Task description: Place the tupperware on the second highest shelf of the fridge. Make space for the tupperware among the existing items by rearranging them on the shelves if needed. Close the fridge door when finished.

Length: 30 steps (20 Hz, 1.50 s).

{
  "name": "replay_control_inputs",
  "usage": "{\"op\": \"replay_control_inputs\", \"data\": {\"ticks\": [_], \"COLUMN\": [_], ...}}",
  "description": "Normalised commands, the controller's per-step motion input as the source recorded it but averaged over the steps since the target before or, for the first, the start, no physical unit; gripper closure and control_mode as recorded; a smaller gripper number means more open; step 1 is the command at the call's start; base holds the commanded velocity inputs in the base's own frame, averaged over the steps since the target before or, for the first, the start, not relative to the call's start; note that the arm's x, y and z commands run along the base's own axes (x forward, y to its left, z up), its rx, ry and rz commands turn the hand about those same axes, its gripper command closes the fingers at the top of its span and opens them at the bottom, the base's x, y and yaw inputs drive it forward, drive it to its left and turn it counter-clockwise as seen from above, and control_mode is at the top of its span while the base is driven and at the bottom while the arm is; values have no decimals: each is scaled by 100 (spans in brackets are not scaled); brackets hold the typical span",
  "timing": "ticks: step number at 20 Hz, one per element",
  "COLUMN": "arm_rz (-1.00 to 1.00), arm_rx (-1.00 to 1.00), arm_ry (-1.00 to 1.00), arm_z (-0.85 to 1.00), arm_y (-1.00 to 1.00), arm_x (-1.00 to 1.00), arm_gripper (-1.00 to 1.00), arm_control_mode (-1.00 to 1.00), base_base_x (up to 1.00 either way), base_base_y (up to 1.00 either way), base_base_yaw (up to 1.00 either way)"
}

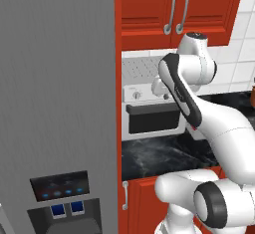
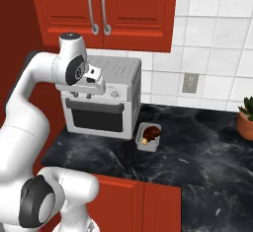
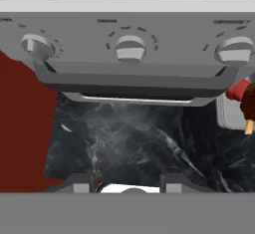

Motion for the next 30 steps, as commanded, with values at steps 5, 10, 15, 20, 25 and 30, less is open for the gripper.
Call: {"op": "replay_control_inputs", "data": {"ticks": [5,10,15,20,25,30], "arm_rz": [-5,-4,-3,-7,-2,17], "arm_rx": [1,3,1,-1,0,-1], "arm_ry": [-2,0,0,2,0,0], "arm_z": [-28,-33,-35,-46,-59,-41], "arm_y": [-20,-53,-80,-80,-65,-38], "arm_x": [-7,-5,0,0,0,-2], "arm_gripper": [-100,-100,-100,-100,-100,-100], "arm_control_mode": [-100,-100,-100,-100,-100,-100], "base_base_x": [0,0,0,0,0,0], "base_base_y": [0,0,0,0,0,0], "base_base_yaw": [0,0,0,0,0,0]}}
